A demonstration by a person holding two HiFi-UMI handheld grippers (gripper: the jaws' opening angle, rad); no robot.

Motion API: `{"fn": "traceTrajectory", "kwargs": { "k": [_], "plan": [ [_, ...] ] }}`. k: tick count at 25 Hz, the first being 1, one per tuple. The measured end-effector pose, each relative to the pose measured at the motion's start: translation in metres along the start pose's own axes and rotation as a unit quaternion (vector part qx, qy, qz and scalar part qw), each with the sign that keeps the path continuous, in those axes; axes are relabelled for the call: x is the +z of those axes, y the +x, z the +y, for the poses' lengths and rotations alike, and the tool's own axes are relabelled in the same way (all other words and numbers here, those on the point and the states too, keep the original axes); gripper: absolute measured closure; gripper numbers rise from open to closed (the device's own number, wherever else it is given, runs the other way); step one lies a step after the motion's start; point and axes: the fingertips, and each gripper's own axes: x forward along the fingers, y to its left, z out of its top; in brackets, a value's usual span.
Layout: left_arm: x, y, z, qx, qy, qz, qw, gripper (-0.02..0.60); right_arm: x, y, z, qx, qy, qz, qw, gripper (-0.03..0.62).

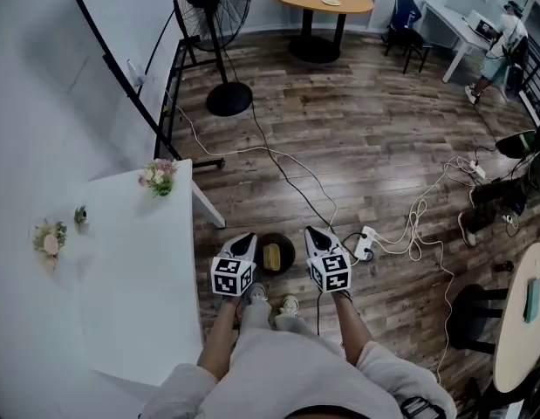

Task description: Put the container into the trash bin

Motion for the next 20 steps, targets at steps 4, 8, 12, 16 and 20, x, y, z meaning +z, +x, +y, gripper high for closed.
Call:
{"fn": "traceTrajectory", "kwargs": {
  "k": [4,8,12,16,20],
  "plan": [
    [0.008,-0.013,-0.001,0.007,0.004,-0.008,0.9999,0.571,0.009,-0.013,0.003,-0.001,-0.007,-0.004,1.000,0.580],
    [0.016,-0.019,-0.005,0.008,0.008,-0.016,0.9998,0.571,0.012,-0.024,0.001,-0.005,-0.008,-0.006,1.000,0.580],
    [0.027,-0.026,-0.005,0.011,0.013,-0.023,0.9996,0.571,0.017,-0.033,-0.001,-0.013,-0.009,-0.008,1.000,0.580],
    [0.032,-0.032,-0.003,0.017,0.013,-0.028,0.9994,0.571,0.023,-0.041,-0.006,-0.019,-0.009,-0.014,1.000,0.580],
    [0.036,-0.036,0.001,0.022,0.010,-0.032,0.9992,0.571,0.030,-0.044,-0.010,-0.024,-0.010,-0.020,0.999,0.580]
  ]
}}
